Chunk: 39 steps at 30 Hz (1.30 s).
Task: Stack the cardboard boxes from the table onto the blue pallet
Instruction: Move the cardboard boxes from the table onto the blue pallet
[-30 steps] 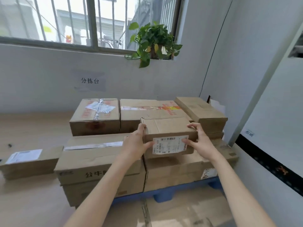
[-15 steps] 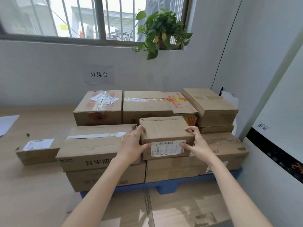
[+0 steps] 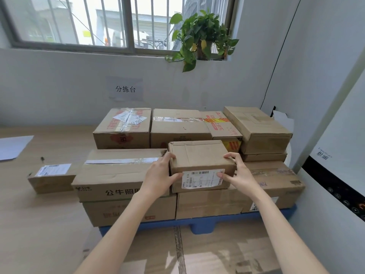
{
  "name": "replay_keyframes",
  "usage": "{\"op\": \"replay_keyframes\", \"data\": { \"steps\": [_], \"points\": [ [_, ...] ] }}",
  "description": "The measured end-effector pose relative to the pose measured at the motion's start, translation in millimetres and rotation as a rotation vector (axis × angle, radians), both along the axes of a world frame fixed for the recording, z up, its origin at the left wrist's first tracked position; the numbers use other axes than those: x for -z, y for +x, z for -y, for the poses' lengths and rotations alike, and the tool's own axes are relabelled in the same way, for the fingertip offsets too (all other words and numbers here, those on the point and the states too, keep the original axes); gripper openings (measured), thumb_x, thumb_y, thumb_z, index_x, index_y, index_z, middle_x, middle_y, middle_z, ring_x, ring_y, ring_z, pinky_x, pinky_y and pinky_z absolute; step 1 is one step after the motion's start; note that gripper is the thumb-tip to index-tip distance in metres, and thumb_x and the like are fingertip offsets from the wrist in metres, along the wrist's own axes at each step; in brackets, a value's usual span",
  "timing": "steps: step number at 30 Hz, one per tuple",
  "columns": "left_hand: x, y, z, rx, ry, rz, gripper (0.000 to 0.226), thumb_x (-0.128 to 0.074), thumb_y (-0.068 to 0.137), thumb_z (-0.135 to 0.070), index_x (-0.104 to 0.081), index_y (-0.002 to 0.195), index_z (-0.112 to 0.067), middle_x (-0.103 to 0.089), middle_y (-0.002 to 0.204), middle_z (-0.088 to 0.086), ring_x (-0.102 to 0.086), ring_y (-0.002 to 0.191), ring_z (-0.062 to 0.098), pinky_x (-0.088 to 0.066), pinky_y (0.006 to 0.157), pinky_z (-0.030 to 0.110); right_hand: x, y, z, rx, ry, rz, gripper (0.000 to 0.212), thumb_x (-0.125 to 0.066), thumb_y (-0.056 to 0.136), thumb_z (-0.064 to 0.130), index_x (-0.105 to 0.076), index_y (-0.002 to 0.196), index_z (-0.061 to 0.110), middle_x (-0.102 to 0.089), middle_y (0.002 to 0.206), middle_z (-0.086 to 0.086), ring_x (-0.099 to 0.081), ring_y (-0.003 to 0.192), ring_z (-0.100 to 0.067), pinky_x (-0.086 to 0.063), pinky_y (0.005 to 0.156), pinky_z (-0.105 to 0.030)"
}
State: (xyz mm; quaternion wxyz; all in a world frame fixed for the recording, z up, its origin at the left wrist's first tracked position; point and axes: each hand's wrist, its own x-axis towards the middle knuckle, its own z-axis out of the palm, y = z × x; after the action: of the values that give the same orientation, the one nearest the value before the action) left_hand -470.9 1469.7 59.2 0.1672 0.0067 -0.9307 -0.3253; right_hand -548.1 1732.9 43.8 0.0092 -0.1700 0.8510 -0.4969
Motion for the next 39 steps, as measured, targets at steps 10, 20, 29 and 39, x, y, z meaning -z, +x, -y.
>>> {"op": "replay_keyframes", "data": {
  "steps": [10, 20, 29, 39],
  "points": [
    [0.5, -2.5, -0.1, 0.040, 0.062, -0.002, 0.048, -0.072, 0.082, -0.031, -0.046, 0.121, -0.024, -0.058, 0.117, -0.001, -0.054, 0.106, 0.017, -0.047, 0.089, 0.032, 1.3, -2.0, -1.5, 0.002, 0.007, -0.015, 0.057, -0.077, 0.080, 0.033, -0.038, 0.120, 0.041, -0.051, 0.130, 0.002, -0.056, 0.112, -0.018, -0.050, 0.070, -0.016],
    [2.9, -3.8, -3.0, 0.060, 0.054, -0.032, 0.051, -0.071, 0.083, -0.031, -0.044, 0.126, -0.023, -0.056, 0.125, -0.001, -0.053, 0.110, 0.014, -0.043, 0.088, 0.024, -3.0, 3.8, -3.2, 0.016, 0.006, 0.006, 0.057, -0.076, 0.081, 0.031, -0.038, 0.122, 0.037, -0.052, 0.125, 0.003, -0.058, 0.100, -0.010, -0.051, 0.057, -0.016],
    [11.5, -6.7, 8.8, -0.074, -0.380, 0.137, 0.108, -0.072, 0.071, -0.057, -0.007, 0.151, -0.029, -0.022, 0.155, 0.003, -0.018, 0.142, 0.027, -0.016, 0.115, 0.052, -7.5, 4.7, -0.9, 0.031, 0.041, 0.000, 0.056, -0.074, 0.082, 0.031, -0.037, 0.124, 0.035, -0.049, 0.125, 0.003, -0.054, 0.107, -0.015, -0.047, 0.068, -0.012],
    [25.3, -10.9, 20.4, -0.033, -0.486, 0.236, 0.093, -0.070, 0.081, -0.032, -0.009, 0.152, -0.025, -0.007, 0.160, 0.003, 0.001, 0.147, 0.031, 0.003, 0.114, 0.057, -11.7, 4.2, 1.3, 0.021, 0.047, 0.005, 0.053, -0.073, 0.084, 0.017, -0.039, 0.123, 0.029, -0.050, 0.130, 0.000, -0.057, 0.105, -0.009, -0.050, 0.065, -0.009]
  ]
}}
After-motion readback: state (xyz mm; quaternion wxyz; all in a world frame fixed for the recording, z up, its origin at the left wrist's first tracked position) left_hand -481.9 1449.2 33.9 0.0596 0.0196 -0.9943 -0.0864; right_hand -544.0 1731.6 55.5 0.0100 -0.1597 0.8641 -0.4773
